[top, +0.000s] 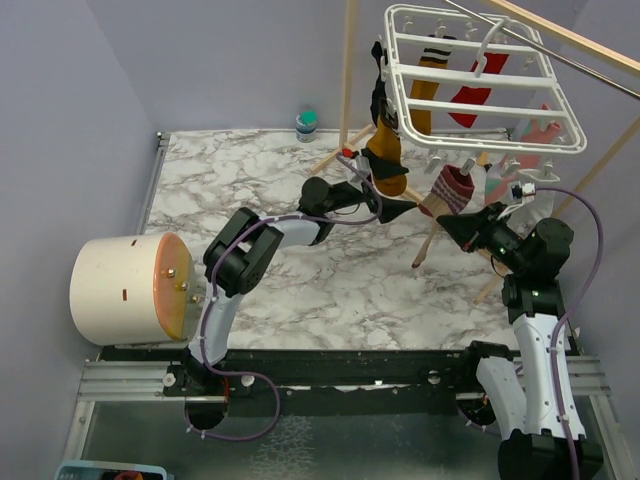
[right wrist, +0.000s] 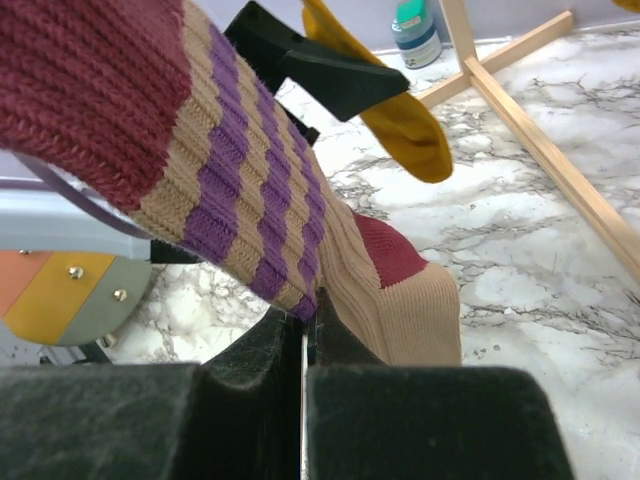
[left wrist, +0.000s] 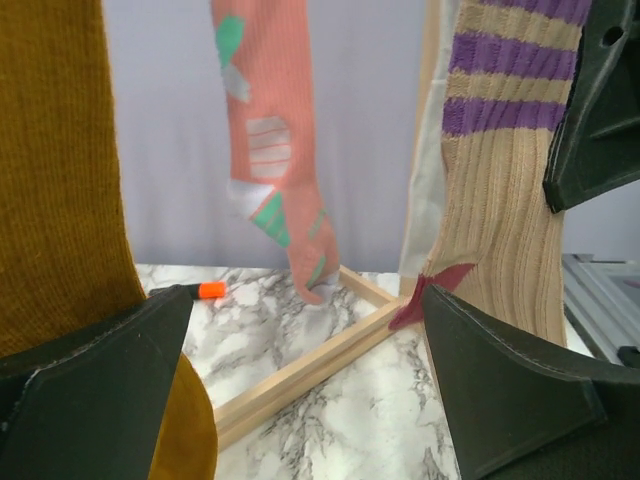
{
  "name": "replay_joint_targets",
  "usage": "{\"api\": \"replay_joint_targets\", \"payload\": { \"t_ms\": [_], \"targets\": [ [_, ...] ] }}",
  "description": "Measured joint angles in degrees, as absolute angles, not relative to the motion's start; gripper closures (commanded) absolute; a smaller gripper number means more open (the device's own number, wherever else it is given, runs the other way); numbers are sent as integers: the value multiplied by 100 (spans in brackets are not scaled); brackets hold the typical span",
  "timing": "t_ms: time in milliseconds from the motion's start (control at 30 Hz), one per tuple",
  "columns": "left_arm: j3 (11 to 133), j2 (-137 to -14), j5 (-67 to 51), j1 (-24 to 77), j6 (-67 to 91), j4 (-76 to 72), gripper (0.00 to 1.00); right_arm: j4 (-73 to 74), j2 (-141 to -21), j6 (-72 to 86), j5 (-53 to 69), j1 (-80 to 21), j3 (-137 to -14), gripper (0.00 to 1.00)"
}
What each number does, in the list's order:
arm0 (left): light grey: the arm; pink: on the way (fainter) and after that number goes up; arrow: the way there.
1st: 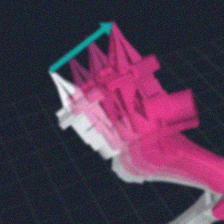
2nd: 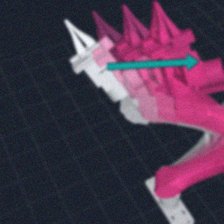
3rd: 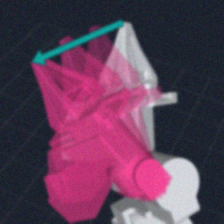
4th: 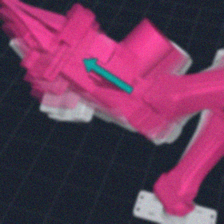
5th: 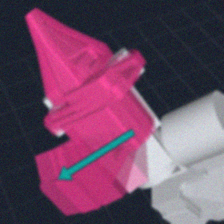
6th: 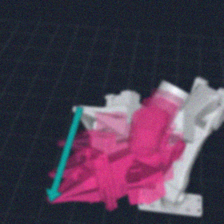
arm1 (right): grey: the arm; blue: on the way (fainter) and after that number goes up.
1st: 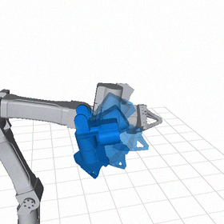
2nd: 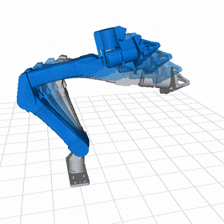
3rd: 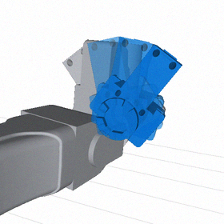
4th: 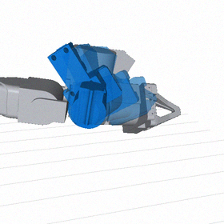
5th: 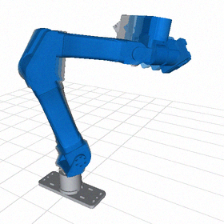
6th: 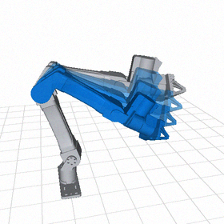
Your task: Remove the socks clipped to the hanger
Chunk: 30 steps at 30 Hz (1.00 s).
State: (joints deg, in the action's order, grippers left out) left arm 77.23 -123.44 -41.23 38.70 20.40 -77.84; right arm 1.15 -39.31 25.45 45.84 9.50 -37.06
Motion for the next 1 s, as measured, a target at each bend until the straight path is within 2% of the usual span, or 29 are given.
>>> {"api": "replay_joint_targets", "payload": {
  "t_ms": [300,667,767,867,1000],
  "targets": [
    [8764,-12995,-5127,3870,2961,-7865,7,43,-3999,2543,4834,873,-3706,99],
    [9430,-13393,-5719,3876,3907,-8252,16,5,-4101,2543,4928,801,-3706,99],
    [9583,-13502,-5808,3887,4160,-8390,24,5,-4115,2543,4936,786,-3706,99],
    [9627,-13581,-5885,3905,4388,-8493,38,5,-4112,2541,4939,781,-3706,99],
    [9706,-13697,-5961,3924,4602,-8567,51,3,-4112,2541,4939,757,-3706,99]
  ]
}}
